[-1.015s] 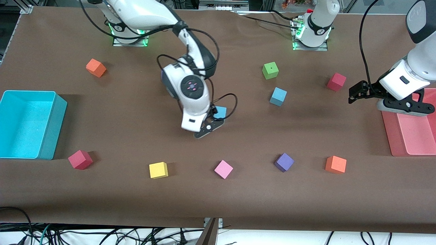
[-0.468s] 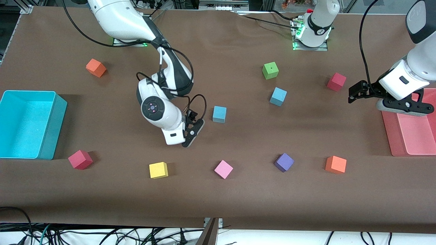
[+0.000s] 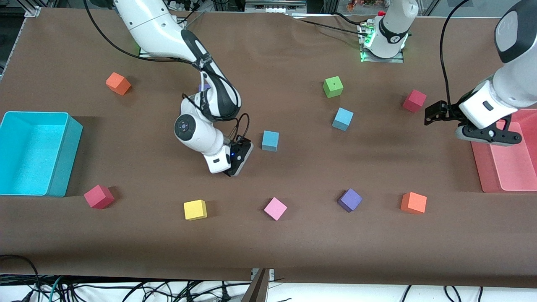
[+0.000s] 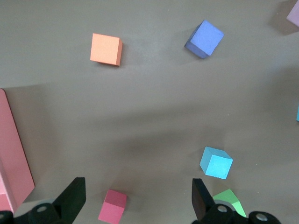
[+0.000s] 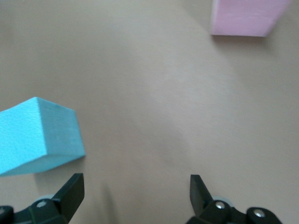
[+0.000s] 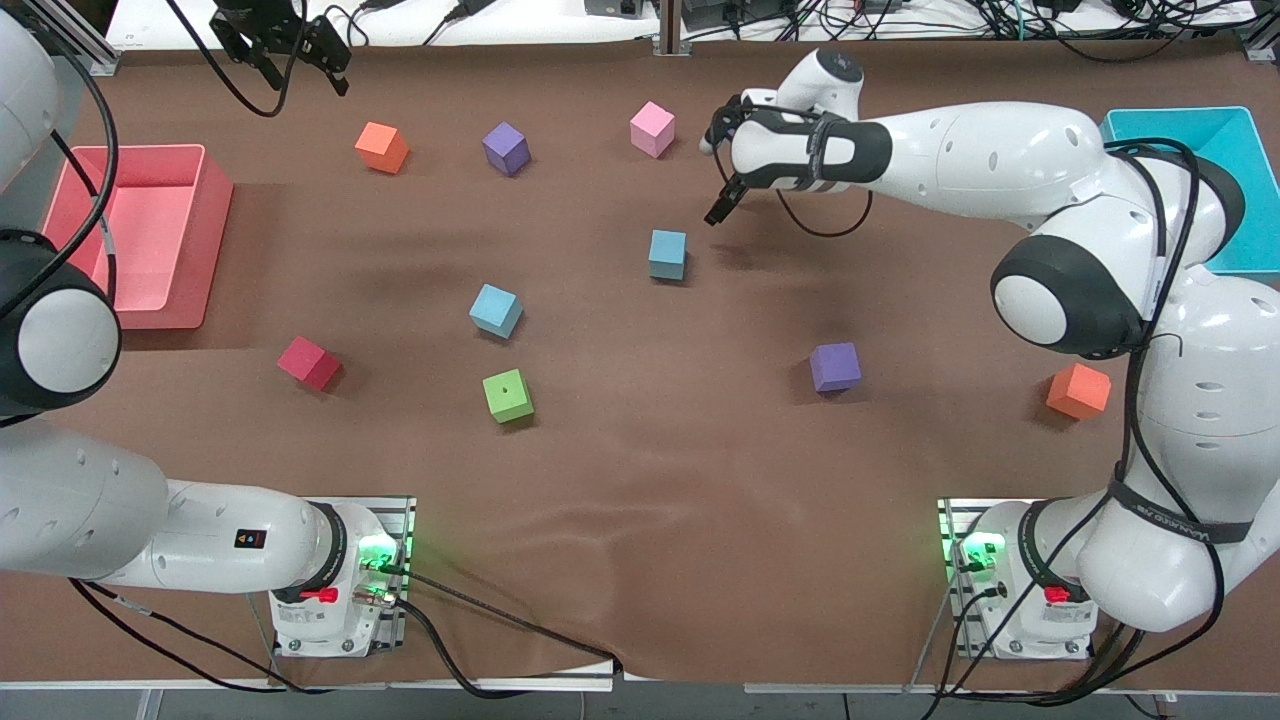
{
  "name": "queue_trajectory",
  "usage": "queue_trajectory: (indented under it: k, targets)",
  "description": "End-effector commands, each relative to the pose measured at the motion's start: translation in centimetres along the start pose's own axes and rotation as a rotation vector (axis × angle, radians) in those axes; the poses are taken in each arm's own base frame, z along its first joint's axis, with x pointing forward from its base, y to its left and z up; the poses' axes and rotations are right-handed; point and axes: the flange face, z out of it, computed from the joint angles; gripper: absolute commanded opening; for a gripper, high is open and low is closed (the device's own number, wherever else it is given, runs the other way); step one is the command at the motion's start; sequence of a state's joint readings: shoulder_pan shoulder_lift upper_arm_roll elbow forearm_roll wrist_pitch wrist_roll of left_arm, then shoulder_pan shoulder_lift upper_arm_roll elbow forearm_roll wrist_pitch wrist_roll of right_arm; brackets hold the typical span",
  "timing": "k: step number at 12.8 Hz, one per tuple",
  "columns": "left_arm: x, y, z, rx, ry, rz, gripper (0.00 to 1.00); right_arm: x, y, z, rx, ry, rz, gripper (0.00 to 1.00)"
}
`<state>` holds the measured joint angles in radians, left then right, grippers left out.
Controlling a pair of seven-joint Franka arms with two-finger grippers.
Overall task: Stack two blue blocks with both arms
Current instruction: 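Move the right gripper beside the cube while the left gripper reaches another cube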
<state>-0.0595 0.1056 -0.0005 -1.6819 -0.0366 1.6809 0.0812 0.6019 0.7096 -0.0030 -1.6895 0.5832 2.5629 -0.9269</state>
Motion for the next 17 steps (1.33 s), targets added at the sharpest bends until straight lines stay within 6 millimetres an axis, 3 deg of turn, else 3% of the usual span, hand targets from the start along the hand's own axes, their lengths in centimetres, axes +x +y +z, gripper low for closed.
queue_trajectory:
  k: [1,4,6,8,10,12,15,17]
  targets:
    - [-0.2,1.5,0.4,-0.077,-0.046,0.012,1.00,-1.2,-1.2,-0.1,0.018,0.037,-0.077,1.00]
    - [-0.4,4.5,1.8,-0.092,-0.112,0.062,0.99,-2.6,-1.8,-0.4,0.044,0.057,-0.165,1.00]
    - [-0.8,5.0,3.1,-0.089,-0.139,0.072,0.99,-4.5,-1.5,-0.5,0.069,0.102,-0.207,1.00]
    - [-1.7,7.0,4.7,-0.080,-0.170,0.097,0.99,-6.0,-1.6,-0.1,0.098,0.201,-0.218,1.00]
    - [-2.4,7.5,7.3,-0.074,-0.158,0.093,0.99,-7.3,-1.6,0.6,0.101,0.301,-0.222,1.00]
    - [-3.5,9.5,9.9,-0.062,-0.142,0.114,0.99,-8.0,-2.0,1.2,0.118,0.338,-0.202,1.00]
    - [-5.3,11.0,13.8,-0.045,-0.126,0.106,0.99,-8.2,-2.3,1.5,0.117,0.356,-0.203,1.00]
    - [-6.5,13.2,16.4,-0.033,-0.104,0.144,0.99,-8.2,-2.5,1.8,0.118,0.380,-0.205,1.00]
